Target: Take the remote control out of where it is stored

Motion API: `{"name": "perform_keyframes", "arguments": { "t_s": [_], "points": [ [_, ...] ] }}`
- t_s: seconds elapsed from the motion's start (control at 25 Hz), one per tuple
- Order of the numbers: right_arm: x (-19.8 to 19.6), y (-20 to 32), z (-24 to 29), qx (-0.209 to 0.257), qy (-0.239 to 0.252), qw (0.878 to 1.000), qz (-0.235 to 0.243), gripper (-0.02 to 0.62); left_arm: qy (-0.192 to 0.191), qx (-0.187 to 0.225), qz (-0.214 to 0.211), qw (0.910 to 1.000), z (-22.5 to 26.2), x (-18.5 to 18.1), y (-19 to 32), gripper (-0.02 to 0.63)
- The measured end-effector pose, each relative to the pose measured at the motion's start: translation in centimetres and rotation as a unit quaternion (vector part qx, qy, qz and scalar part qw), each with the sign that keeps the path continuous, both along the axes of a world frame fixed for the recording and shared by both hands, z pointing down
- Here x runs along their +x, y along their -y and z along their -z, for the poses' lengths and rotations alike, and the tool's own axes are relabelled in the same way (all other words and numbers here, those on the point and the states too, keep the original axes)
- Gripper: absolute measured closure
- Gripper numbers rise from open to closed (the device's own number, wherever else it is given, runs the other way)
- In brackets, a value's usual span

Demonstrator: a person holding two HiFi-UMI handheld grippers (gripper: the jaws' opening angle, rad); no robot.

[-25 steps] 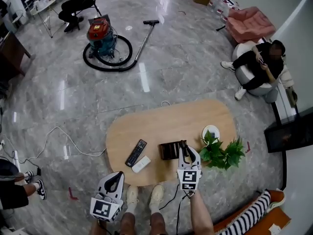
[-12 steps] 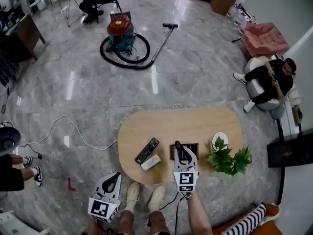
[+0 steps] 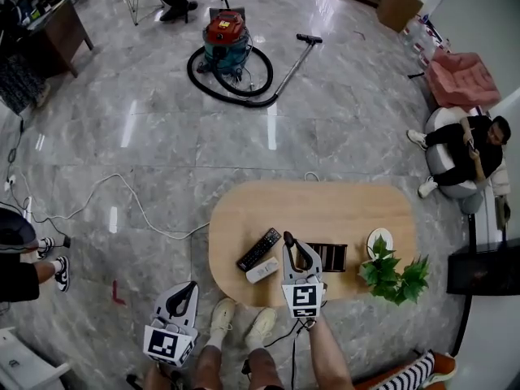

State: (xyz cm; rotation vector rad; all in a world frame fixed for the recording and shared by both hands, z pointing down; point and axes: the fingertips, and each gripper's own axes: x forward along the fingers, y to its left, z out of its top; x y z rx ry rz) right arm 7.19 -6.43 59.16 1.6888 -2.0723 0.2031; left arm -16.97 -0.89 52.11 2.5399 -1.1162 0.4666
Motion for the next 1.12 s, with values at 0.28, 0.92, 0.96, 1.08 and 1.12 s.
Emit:
{"name": "perform_keyframes", "arguments": {
  "t_s": [0.28, 0.92, 0.96, 1.08, 1.12],
  "points": [
    [-2.7, 1.8, -2.1, -0.006, 0.004, 0.999, 0.032, 0.508, -0.003, -0.013, 0.017, 0.9998, -2.1, -1.4, 0.7, 0.6],
    [-6.9, 5.1, -7.8, -0.015, 0.011, 0.996, 0.092, 0.508, 0.002, -0.044, 0.068, 0.9967, -7.3, -4.5, 0.2, 0.6],
    [-6.9, 5.2, -8.1, -0.015, 0.011, 0.995, 0.094, 0.508, 0.002, -0.044, 0.071, 0.9965, -7.7, -4.5, 0.2, 0.6],
    [-7.1, 5.6, -9.2, -0.014, 0.005, 0.995, 0.102, 0.508, 0.0, -0.044, 0.075, 0.9962, -8.6, -4.4, 0.3, 0.6],
    [-7.1, 5.8, -9.5, -0.014, 0.001, 0.994, 0.104, 0.508, -0.001, -0.044, 0.075, 0.9962, -8.8, -4.3, 0.4, 0.6]
  ]
}}
